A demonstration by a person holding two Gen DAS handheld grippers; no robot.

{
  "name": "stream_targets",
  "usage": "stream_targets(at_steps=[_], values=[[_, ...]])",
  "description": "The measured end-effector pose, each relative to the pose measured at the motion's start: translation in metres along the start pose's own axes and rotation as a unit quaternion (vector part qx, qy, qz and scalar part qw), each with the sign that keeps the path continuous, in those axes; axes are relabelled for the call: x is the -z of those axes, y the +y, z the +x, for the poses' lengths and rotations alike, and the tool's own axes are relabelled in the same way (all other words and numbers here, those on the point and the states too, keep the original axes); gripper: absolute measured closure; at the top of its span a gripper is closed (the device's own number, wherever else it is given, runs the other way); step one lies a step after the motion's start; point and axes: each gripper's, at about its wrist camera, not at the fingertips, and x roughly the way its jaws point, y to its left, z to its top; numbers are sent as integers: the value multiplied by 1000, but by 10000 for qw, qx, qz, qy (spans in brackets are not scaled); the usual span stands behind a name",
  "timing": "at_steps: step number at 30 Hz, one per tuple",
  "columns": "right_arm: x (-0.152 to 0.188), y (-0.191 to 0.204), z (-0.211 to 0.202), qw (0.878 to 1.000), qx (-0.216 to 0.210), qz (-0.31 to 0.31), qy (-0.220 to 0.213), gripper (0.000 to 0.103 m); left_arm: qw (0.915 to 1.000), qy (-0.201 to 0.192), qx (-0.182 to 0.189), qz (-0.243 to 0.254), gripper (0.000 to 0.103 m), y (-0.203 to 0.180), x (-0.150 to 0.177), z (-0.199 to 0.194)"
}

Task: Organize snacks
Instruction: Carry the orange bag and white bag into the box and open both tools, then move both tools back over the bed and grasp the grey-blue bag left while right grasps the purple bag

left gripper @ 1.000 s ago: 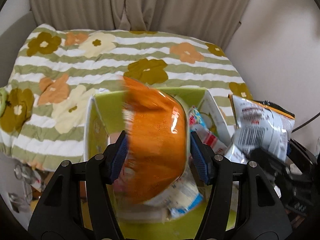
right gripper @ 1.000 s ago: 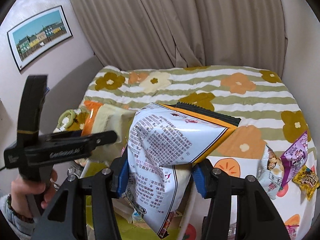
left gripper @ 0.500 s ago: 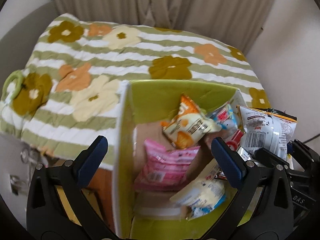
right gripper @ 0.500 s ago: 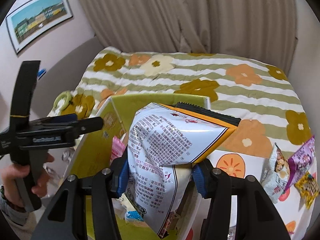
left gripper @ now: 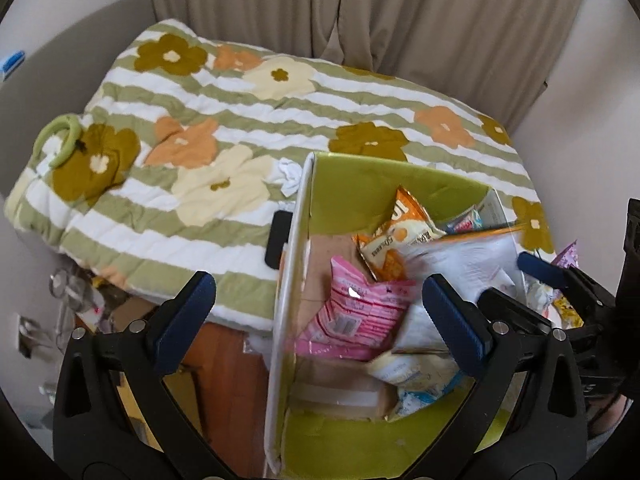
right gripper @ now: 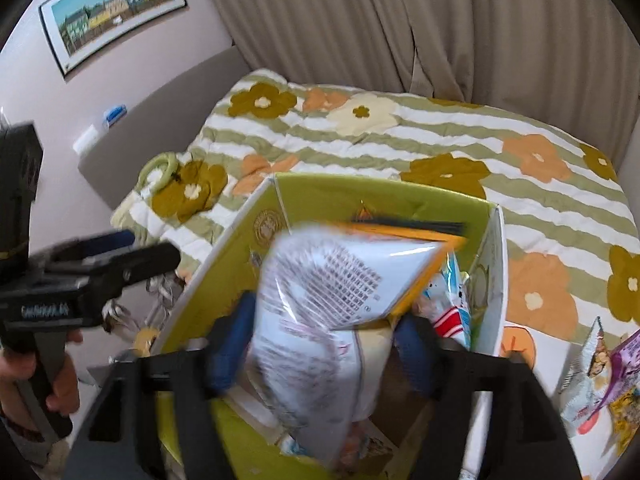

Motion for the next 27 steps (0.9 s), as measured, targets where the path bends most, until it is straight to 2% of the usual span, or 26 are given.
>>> stream_targets(at_steps=[1, 8, 12, 24, 27], values=[[3, -2, -4, 9999, 9, 75, -90, 0, 10000, 9, 0, -8, 1, 0, 3, -1], [22, -5, -29, 9994, 217, 36, -255, 0, 10000, 52, 26, 48, 1, -3, 23, -8], [27, 2, -46, 9988, 345, -46, -350, 0, 9998, -48, 59, 156, 1, -8, 30, -20], [45, 11, -102, 9940, 749, 207, -771, 0, 9964, -343, 73, 767, 1, -37, 45, -65], [54, 10, -117, 9920, 881, 368, -822, 0, 9949, -339, 237, 916, 1, -48, 47, -70]])
